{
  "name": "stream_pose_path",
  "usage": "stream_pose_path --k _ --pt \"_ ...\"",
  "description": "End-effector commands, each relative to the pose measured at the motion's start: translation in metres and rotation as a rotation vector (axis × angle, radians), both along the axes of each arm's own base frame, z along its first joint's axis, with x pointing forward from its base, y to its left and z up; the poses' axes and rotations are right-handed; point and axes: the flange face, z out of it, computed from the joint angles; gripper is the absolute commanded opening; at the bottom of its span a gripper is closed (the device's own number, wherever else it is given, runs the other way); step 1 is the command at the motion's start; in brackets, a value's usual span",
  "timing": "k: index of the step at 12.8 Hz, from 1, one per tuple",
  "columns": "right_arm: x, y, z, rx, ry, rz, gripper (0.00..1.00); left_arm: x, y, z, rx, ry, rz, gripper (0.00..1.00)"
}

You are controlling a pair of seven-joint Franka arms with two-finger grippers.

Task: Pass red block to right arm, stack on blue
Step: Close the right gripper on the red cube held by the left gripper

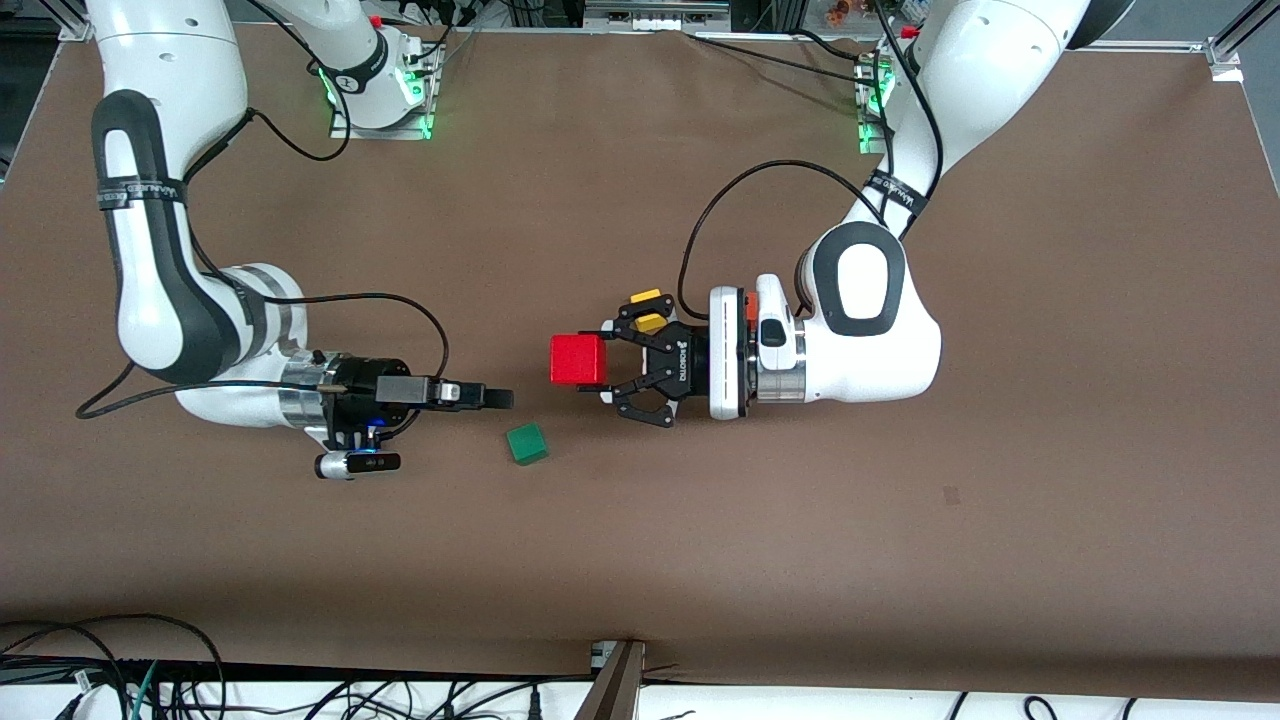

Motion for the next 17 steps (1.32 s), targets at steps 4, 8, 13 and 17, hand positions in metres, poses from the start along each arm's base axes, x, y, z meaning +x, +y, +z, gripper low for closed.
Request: stream_pose_path --k 4,8,13,17 --pt "-0.005 0.031 0.003 0.005 -0.010 -0.052 1.00 0.003 -0.008 0.002 -0.034 -0.036 0.014 0.00" --pt "-0.005 0.031 0.008 0.001 0.002 -0.060 1.00 0.012 0.005 -0.003 -0.012 -0.042 0.044 0.00" --pt "-0.007 0.041 0.013 -0.013 0.009 -0.066 1.00 0.025 0.001 -0.004 -0.003 -0.061 0.094 0.00" --pt "-0.010 0.061 0.016 -0.028 0.011 -0.094 0.99 0.026 -0.014 -0.002 -0.002 -0.074 0.119 0.00"
